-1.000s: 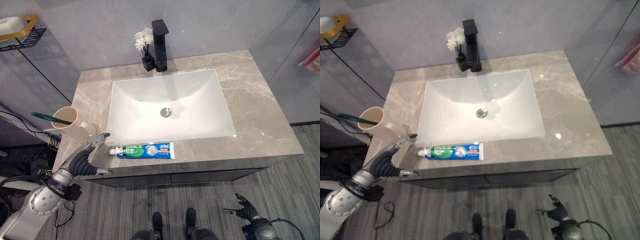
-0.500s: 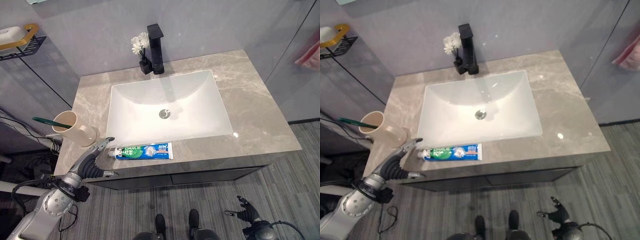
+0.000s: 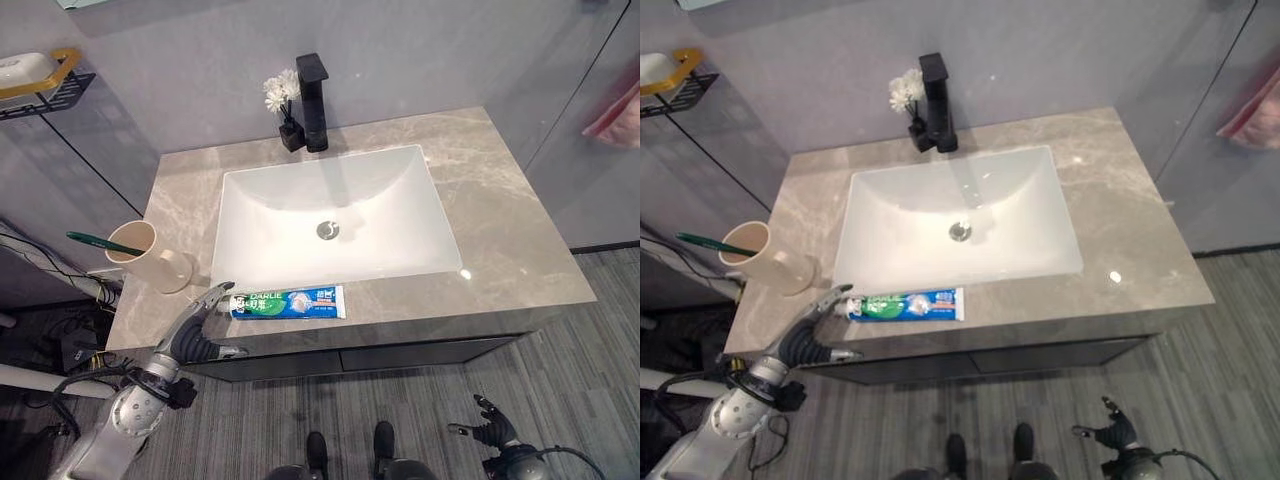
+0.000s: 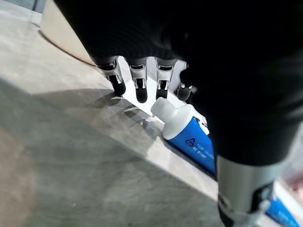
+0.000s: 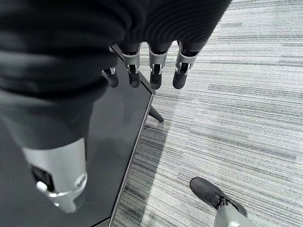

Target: Put brush and paste in cup on sink, flatten towel.

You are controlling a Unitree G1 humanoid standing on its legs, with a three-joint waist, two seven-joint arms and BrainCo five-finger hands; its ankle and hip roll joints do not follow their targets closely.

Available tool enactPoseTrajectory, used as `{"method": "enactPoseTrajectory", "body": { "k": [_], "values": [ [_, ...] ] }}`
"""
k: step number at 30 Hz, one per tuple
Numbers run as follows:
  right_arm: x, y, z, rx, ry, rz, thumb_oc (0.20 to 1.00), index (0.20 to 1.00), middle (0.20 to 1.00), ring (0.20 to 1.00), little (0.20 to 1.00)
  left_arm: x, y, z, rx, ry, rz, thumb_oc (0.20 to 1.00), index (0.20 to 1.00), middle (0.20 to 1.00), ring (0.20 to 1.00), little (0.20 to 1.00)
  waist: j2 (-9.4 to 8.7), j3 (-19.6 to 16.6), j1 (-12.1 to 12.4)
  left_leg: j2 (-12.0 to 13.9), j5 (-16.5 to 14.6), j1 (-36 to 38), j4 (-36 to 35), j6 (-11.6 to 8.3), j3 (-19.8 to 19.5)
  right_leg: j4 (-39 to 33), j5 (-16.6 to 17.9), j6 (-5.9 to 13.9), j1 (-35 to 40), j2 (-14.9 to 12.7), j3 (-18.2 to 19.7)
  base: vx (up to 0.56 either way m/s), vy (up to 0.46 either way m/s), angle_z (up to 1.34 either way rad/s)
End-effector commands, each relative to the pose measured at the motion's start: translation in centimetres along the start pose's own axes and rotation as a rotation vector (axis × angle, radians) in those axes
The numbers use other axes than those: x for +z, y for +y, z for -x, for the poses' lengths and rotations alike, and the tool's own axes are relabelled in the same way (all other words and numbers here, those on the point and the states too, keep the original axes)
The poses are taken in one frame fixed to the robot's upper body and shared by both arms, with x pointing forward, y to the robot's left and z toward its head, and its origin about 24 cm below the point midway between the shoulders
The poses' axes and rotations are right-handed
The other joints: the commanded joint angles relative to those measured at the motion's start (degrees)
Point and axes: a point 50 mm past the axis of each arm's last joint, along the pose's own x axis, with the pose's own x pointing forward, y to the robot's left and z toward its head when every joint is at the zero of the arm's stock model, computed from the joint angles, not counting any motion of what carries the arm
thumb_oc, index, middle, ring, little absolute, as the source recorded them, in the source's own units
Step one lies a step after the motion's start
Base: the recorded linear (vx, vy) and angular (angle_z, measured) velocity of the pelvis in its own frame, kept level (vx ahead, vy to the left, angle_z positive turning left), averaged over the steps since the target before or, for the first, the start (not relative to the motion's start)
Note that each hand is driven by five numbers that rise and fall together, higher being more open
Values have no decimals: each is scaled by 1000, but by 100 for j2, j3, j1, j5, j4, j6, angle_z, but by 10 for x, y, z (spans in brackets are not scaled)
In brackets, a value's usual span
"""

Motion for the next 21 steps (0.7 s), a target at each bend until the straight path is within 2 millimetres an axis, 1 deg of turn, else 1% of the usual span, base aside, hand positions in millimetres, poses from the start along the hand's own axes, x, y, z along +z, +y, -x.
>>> {"method": "enactPoseTrajectory", "body": {
  "k": [1,6,21],
  "values": [
    [9,-6,-1,-30,-54,-6,1000,1000,1000,1000,1000,11,-1,-14,22,-69,-2,1000,1000,1000,1000,1000,-3,91,-131,599,-6,204,9,-561,-104,85,-421,487,352,-243,-76,0,0,0],
    [8,-2,-1,-19,-47,-1,1000,1000,1000,1000,1000,8,-10,-14,8,-44,71,1000,1000,1000,1000,1000,1,77,-132,588,-7,236,9,-553,-117,64,-428,479,401,-246,-94,0,0,0],
    [9,3,-1,-14,-51,-1,1000,1000,1000,1000,1000,9,-19,-20,12,-44,88,1000,1000,1000,1000,1000,-39,55,-162,601,-8,221,9,-563,-120,51,-440,472,398,-233,-100,0,0,0]
  ]
}}
